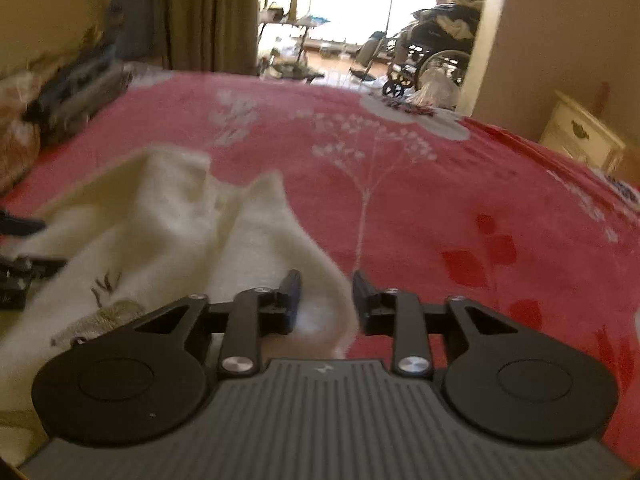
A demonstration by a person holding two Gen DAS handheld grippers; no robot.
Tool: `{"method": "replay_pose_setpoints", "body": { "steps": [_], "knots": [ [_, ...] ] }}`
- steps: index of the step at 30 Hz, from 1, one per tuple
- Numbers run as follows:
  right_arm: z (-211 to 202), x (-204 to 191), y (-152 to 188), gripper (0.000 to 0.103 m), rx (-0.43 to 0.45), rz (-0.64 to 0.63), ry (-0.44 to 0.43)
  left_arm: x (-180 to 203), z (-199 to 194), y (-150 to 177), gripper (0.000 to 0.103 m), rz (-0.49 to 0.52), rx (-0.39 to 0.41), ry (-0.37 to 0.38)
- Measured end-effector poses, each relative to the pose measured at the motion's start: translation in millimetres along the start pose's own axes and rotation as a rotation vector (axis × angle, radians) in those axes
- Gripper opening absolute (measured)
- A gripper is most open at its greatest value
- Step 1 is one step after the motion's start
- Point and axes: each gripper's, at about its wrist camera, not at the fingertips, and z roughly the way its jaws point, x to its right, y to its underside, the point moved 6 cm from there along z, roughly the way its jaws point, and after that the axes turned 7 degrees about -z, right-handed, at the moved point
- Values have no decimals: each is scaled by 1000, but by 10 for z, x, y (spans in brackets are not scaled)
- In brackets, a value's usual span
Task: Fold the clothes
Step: 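Lower the garment onto the bedspread and open both tools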
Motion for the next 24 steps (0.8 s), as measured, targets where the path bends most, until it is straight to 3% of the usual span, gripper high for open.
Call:
{"method": "replay_pose_setpoints", "body": {
  "steps": [3,5,8,14,19,24],
  "knots": [
    [-508,-47,309,47,66,74,-8,-116,-407,-19,59,-38,51,24],
    [-635,30,442,54,102,124,-16,-176,-756,24,61,-76,84,55],
    [-1100,195,602,63,128,217,-50,-103,-1337,81,62,-124,90,118],
    [-1421,457,1330,69,12,525,-125,142,-2196,589,62,-112,19,211],
    [-1570,666,2004,70,-110,813,-187,387,-2487,1134,62,-136,-49,293],
    [-1501,149,1983,67,-88,726,-306,613,-2468,1542,62,-174,-69,344]
  ]
}}
